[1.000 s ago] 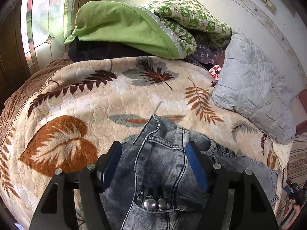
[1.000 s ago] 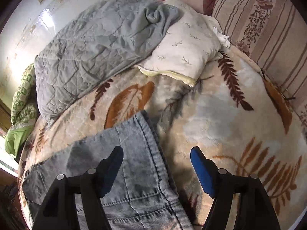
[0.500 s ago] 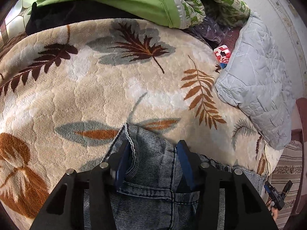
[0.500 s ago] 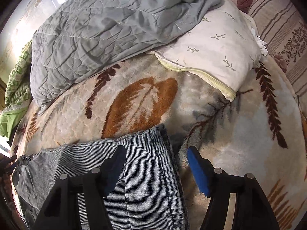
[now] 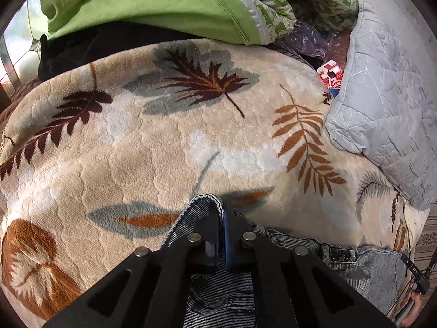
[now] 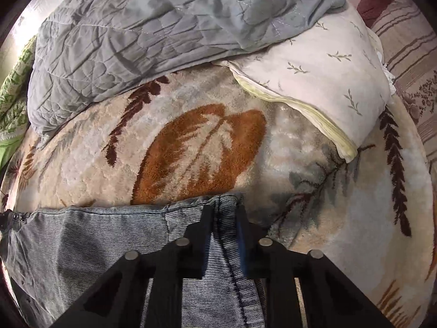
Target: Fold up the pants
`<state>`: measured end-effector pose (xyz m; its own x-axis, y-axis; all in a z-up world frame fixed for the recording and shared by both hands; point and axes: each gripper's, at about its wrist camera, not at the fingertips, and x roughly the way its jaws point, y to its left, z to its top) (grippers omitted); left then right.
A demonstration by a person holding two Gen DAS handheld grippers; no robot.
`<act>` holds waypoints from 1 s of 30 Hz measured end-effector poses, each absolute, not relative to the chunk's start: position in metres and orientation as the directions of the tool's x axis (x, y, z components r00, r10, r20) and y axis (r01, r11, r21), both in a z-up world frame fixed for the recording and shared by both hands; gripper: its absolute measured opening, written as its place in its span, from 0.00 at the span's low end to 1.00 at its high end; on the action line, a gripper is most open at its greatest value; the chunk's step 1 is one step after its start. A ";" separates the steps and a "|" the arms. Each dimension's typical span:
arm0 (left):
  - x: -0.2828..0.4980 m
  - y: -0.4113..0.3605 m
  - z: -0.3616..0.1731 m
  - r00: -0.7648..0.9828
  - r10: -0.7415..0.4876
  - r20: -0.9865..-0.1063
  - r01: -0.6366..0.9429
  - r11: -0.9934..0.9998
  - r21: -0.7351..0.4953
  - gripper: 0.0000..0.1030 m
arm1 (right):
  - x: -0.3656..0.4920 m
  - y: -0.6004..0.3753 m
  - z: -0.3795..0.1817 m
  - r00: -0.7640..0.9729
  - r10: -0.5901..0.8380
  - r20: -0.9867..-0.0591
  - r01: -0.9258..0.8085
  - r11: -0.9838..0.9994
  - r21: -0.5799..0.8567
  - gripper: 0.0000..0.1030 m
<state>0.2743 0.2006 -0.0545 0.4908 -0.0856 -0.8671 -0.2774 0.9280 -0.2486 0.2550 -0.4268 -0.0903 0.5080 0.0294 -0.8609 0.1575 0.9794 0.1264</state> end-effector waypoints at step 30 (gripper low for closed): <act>0.033 0.234 0.078 0.797 -0.254 -0.548 -0.082 0.854 -0.514 0.02 | 0.045 -0.448 0.050 0.836 0.099 -0.539 0.125 0.923 0.363 0.14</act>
<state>0.0325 0.2341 0.0781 0.7969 -0.2535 -0.5484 -0.0819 0.8540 -0.5138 0.0449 -0.4482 0.0504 0.8363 0.0987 -0.5393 0.1253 0.9232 0.3633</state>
